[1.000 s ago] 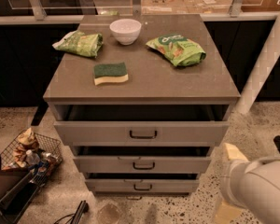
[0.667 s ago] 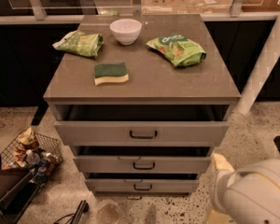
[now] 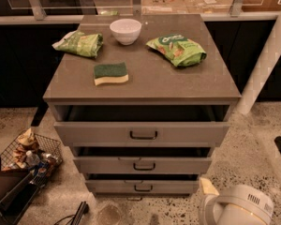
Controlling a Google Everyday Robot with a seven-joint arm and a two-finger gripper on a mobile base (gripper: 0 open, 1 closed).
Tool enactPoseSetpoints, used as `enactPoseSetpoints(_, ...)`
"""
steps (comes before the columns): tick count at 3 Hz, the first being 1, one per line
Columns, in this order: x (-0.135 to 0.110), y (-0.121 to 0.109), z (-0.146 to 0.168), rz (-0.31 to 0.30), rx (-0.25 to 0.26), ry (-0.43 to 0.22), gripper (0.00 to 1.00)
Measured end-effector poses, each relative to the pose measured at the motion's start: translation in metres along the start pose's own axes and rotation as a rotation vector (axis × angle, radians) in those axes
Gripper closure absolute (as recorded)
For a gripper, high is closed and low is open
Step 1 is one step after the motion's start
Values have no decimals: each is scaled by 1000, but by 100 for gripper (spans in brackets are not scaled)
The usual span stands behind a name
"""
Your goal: Open bottom drawer
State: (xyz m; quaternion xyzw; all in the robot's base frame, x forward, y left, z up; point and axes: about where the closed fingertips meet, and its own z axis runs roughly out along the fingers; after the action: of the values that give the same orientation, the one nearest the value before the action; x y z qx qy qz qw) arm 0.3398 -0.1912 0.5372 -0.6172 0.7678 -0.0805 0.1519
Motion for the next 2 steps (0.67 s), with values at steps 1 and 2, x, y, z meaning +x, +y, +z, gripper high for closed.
enactPoseSetpoints(1, -16, 15, 63, 63, -37, -58, 0)
enactPoseSetpoints(2, -18, 18, 75, 19, -31, -65, 0)
